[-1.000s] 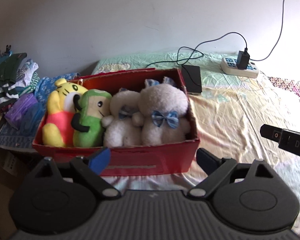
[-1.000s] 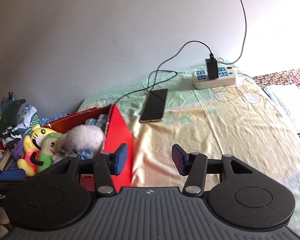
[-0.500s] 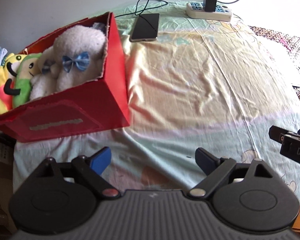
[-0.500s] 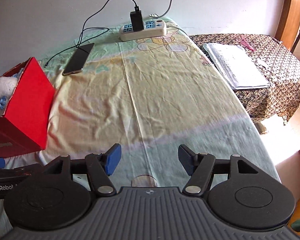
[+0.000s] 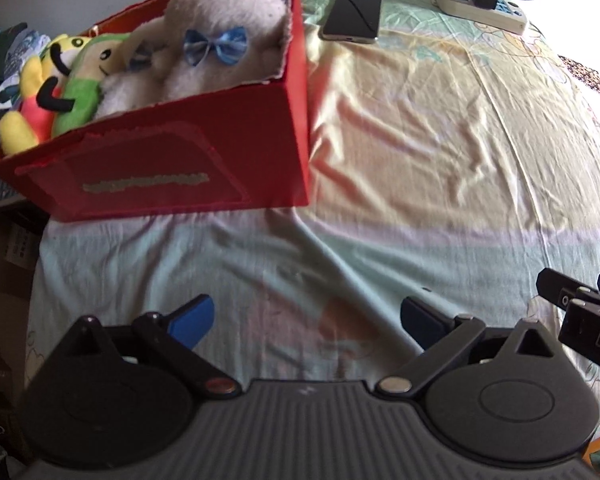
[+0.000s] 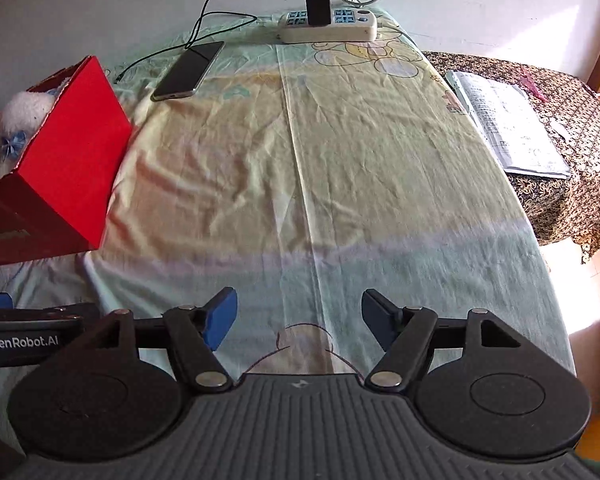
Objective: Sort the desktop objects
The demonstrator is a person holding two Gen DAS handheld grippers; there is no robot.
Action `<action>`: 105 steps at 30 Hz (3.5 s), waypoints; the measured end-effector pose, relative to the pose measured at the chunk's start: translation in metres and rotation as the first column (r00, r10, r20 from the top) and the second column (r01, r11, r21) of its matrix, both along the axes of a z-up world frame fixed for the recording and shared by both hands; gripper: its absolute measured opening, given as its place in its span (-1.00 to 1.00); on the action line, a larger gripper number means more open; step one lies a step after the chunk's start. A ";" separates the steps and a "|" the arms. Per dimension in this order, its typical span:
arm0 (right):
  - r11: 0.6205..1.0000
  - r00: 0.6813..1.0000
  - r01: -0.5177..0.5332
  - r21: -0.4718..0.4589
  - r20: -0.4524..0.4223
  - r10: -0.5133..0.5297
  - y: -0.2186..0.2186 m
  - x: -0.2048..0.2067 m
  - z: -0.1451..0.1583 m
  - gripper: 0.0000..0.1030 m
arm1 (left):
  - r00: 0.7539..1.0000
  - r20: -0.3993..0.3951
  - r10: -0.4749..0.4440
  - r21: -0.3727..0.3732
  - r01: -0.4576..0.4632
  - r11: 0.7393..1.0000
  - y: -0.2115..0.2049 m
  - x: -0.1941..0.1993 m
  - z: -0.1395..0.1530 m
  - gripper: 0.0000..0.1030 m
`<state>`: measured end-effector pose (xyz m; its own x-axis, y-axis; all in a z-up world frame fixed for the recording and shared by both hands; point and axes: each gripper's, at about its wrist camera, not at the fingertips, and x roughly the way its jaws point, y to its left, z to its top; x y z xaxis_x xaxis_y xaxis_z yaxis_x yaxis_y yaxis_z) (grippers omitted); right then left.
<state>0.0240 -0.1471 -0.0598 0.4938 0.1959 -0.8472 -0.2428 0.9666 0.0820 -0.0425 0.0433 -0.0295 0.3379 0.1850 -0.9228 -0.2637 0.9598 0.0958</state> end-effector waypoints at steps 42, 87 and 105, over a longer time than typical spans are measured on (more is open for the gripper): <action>0.984 0.970 -0.163 0.066 0.195 0.148 0.204 -0.021 0.094 0.49 | 0.977 0.195 0.087 0.044 -0.097 0.994 0.203 0.013 0.100 0.96; 0.999 0.982 -0.042 -0.001 0.185 0.042 0.278 0.037 0.096 0.66 | 0.963 0.238 0.127 0.102 -0.155 0.983 0.258 0.047 0.097 0.95; 0.999 0.986 -0.052 0.001 0.161 0.051 0.282 0.041 0.090 0.66 | 0.962 0.246 0.119 0.095 -0.146 0.985 0.258 0.054 0.096 0.96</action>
<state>0.0650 0.1353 0.0304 0.6127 0.2284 -0.7566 -0.3026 0.9522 0.0424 0.0120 0.3013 0.0667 0.5115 0.3394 -0.7894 -0.4156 0.9018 0.1184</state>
